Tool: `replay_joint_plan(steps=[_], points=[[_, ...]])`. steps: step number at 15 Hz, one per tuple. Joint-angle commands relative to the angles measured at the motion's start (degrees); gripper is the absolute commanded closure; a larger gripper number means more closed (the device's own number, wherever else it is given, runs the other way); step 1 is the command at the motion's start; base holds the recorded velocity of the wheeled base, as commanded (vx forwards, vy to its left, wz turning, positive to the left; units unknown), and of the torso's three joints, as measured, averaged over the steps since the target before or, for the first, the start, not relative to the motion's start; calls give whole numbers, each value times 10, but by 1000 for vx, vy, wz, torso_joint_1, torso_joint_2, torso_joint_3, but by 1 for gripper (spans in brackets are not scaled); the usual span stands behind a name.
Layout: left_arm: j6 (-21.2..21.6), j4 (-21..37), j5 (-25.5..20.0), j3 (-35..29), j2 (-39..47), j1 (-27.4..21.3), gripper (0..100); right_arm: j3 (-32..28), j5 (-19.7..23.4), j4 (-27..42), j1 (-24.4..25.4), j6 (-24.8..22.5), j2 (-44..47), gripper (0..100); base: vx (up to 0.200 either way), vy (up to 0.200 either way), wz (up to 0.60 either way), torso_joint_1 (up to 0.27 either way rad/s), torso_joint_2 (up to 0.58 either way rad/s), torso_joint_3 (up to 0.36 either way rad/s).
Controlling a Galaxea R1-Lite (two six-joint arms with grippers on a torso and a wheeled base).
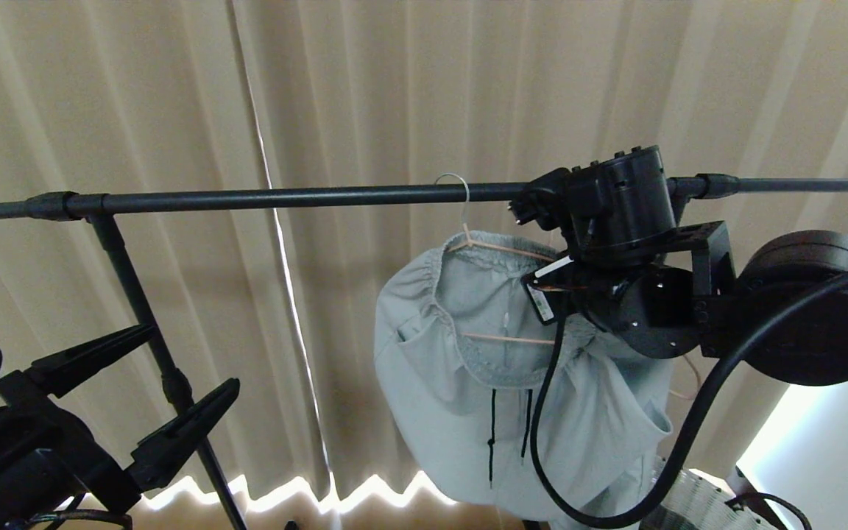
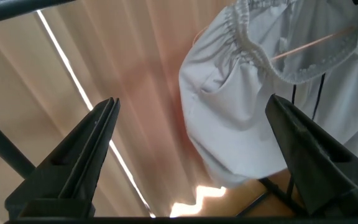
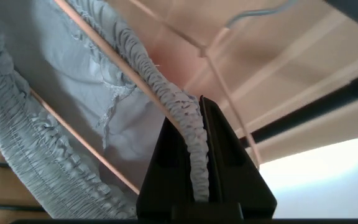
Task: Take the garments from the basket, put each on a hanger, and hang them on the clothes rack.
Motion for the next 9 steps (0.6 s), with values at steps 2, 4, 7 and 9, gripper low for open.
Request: replay_joint_plan(steps=[2,4,7,9], points=[[0,1,0,0,-2,0,0,0,0,1,14,-5,1,100,0,0,0,0,0,0],[0,1,0,0,-2,1,0,0,3,-5,17,-3,0,0,0,0,0,0,0,0],[0,1,0,0,-1,2,0,3,42,-9,35,7,-3,0,0,0,0,0,0,0],[0,1,0,0,-1,2,0,3,42,-9,35,7,-3,0,0,0,0,0,0,0]])
